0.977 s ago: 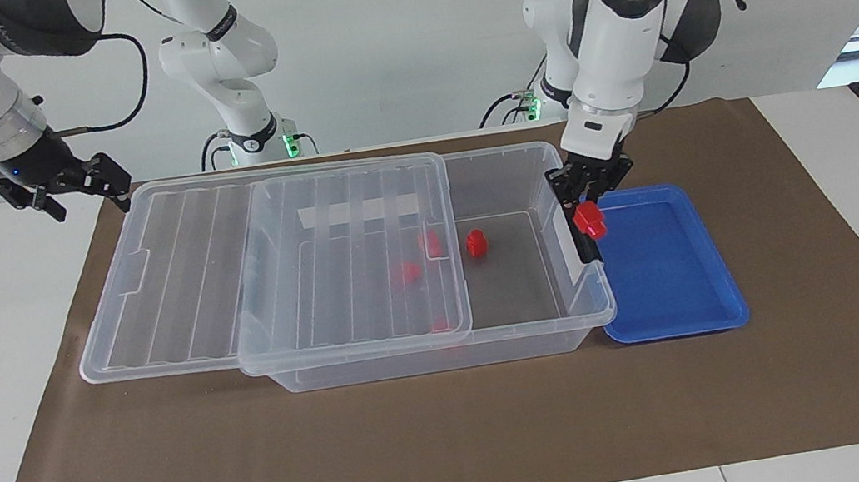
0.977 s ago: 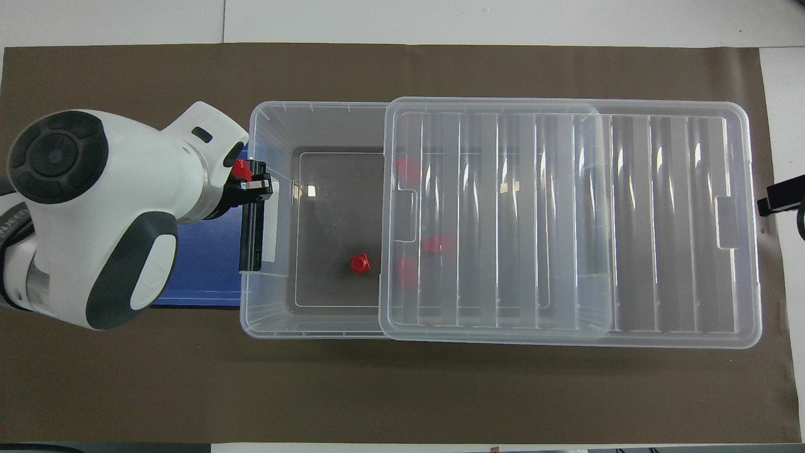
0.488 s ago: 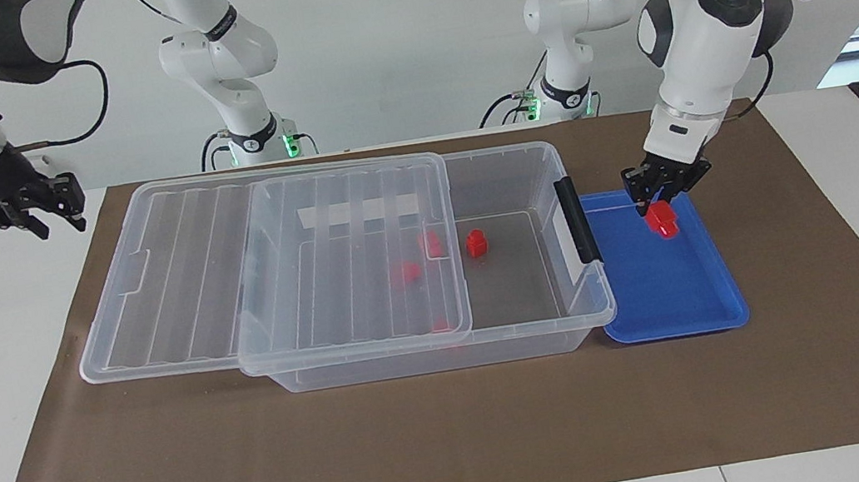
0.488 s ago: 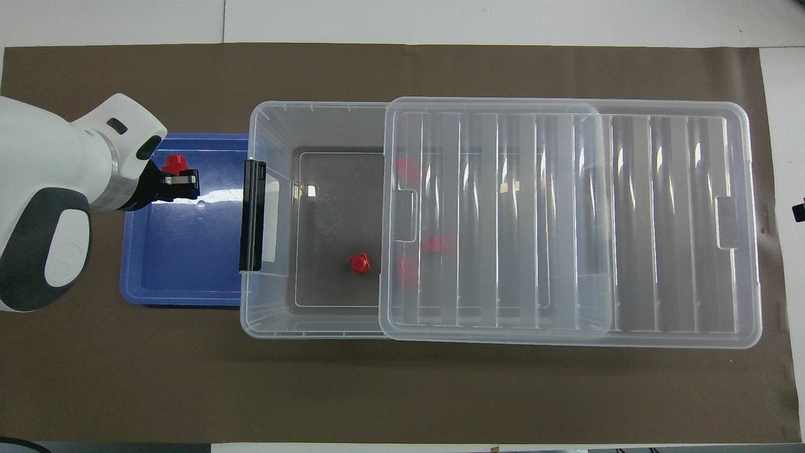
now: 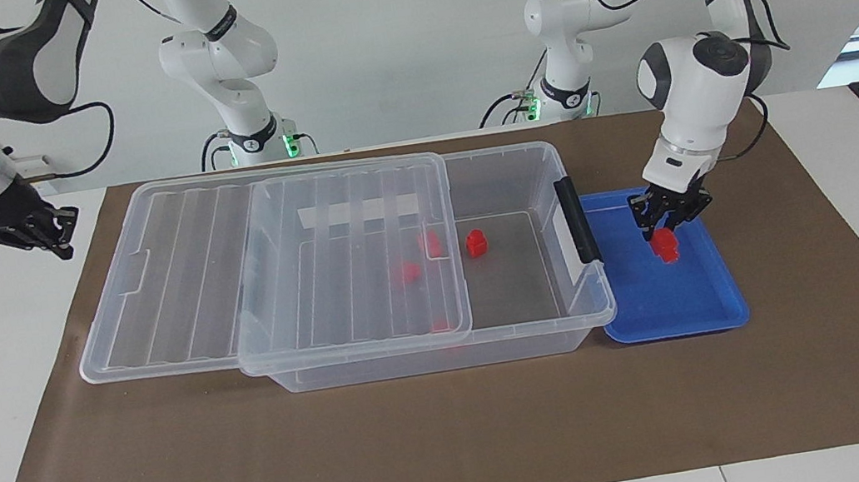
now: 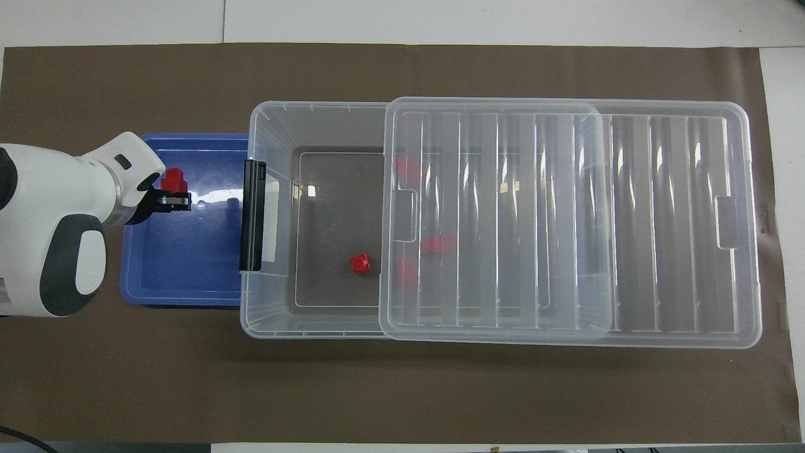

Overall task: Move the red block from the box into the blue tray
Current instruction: 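Lower the red block into the blue tray with the left gripper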

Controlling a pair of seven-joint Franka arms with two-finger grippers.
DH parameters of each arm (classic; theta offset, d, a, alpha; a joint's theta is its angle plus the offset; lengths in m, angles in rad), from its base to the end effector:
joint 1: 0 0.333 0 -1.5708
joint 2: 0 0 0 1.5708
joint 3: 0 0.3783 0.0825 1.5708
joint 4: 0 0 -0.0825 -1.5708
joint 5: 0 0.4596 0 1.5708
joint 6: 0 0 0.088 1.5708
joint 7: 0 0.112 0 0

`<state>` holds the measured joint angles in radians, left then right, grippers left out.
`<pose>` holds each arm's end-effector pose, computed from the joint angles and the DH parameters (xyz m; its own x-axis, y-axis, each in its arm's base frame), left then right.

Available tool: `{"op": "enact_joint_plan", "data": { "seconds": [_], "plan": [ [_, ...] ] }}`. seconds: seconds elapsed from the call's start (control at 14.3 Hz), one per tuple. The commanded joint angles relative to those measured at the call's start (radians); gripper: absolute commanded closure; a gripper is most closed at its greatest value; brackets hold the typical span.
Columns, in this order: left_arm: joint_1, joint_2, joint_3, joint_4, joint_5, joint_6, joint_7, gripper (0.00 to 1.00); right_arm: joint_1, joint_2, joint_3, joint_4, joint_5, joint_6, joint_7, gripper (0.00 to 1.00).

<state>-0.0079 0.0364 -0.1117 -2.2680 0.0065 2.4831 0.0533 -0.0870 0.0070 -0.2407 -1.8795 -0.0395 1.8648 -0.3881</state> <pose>0.5951 -0.0713 0.3672 0.9685 -0.1744 0.1777 -0.1754 -0.9844 -0.0103 0.5986 -0.2065 0.5327 0.9968 0.0716 -0.0349 0.0726 -0.9970 0.0281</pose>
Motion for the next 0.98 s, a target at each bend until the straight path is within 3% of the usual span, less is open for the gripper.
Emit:
{"op": "enact_joint_plan", "data": {
  "seconds": [0.0, 0.28, 0.63, 0.91],
  "plan": [
    [0.013, 0.017, -0.003, -0.054, -0.023, 0.098, 0.068, 1.0, -0.011, -0.013, 0.004, -0.056, -0.011, 0.048, -0.031, 1.0],
    [0.013, 0.074, -0.003, -0.053, -0.023, 0.155, 0.068, 1.0, -0.011, -0.013, 0.004, -0.099, -0.011, 0.097, -0.032, 1.0],
    [0.014, 0.088, -0.003, -0.045, -0.023, 0.148, 0.054, 0.99, -0.01, -0.01, 0.02, -0.098, -0.004, 0.097, -0.025, 1.0],
    [0.011, 0.086, -0.003, -0.028, -0.023, 0.119, 0.045, 0.02, -0.004, -0.01, 0.049, -0.098, 0.001, 0.091, 0.024, 1.0]
  ]
}}
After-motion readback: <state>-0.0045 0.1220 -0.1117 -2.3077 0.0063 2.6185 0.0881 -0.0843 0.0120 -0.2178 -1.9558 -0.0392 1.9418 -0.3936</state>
